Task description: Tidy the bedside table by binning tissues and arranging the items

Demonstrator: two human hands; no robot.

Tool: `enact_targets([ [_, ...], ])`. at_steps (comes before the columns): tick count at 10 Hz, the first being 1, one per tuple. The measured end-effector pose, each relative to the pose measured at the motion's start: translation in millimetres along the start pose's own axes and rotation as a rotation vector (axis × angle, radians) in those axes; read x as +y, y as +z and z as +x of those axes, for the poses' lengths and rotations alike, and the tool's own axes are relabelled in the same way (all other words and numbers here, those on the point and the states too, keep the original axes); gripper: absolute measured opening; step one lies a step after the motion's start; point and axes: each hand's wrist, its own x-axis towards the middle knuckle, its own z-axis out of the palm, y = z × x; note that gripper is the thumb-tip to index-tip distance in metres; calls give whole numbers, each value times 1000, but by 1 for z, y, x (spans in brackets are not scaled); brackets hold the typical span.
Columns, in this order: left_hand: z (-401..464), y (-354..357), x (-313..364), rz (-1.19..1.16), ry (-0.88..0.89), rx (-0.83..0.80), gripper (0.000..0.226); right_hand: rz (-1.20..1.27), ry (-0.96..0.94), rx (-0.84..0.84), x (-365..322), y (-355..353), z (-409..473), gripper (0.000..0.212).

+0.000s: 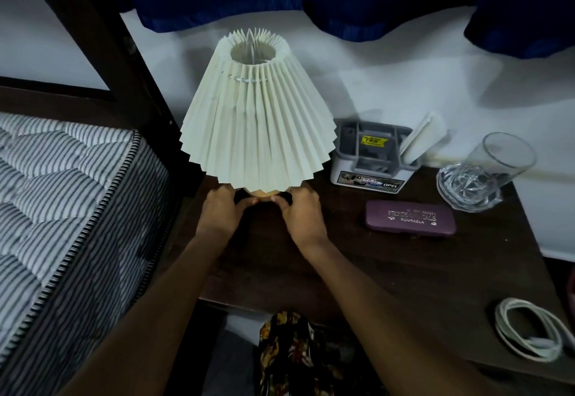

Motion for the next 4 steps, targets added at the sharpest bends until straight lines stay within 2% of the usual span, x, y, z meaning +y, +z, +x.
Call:
enact_targets([
  [1, -4, 4, 0, -2, 31, -11, 36, 53, 11, -52, 1, -8, 1, 26],
  [2, -8, 10, 1, 32, 73, -13, 34, 45, -17, -173, 5, -14, 1, 35],
  [3, -18, 11, 9, 48, 39, -27, 37, 12, -34, -288, 8, -27, -6, 51],
  [4, -32, 15, 16, 64, 12, -33, 52, 13, -85, -287, 14, -36, -18, 61],
])
